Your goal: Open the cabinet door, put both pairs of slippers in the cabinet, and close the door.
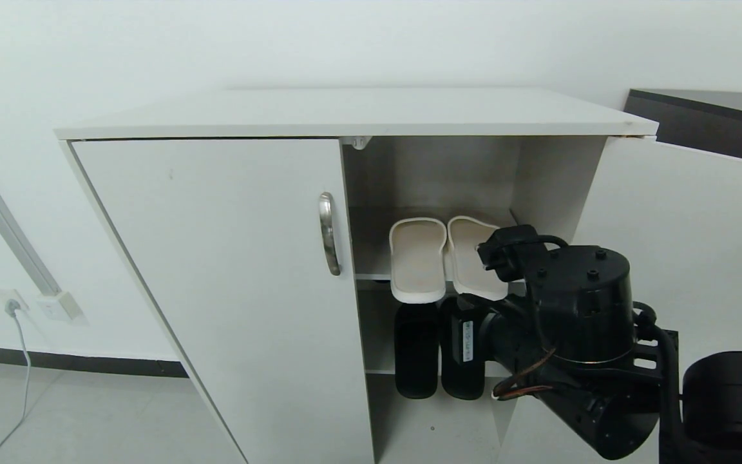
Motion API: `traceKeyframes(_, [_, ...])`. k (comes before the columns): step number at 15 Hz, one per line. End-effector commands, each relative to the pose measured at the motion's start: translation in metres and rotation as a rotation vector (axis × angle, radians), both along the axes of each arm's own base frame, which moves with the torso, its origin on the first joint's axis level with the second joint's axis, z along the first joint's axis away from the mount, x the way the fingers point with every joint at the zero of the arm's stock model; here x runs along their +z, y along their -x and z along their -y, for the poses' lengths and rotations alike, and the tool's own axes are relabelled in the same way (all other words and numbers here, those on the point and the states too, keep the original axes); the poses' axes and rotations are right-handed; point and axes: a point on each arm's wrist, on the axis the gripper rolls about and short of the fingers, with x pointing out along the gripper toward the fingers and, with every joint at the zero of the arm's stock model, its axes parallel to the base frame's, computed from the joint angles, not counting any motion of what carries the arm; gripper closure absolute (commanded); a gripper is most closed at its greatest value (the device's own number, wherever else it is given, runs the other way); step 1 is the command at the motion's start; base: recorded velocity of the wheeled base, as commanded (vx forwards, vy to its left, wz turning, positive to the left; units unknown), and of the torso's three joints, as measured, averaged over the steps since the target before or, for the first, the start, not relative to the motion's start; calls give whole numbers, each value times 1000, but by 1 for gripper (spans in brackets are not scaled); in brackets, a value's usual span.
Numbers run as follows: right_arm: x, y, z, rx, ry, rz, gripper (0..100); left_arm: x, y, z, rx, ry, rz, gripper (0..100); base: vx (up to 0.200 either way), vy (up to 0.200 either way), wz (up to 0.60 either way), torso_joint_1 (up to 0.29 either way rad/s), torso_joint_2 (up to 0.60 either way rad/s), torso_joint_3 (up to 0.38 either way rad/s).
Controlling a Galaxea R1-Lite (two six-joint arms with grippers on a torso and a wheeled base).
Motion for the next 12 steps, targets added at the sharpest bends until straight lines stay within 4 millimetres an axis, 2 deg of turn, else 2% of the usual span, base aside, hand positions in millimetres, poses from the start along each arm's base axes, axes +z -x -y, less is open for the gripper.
traceKeyframes(1, [0,2,1,4,10,4,100,0,0,0,0,0,-1,100,0,0,0,0,0,0])
traceKeyframes(3, [-1,2,1,1,14,2,100,0,0,0,0,-1,-3,100,0,0,0,0,0,0])
traceKeyframes(12, [-12,3,1,6,47,-13,100,0,0,0,-1,-1,-1,100,-200,0,0,4,3,2])
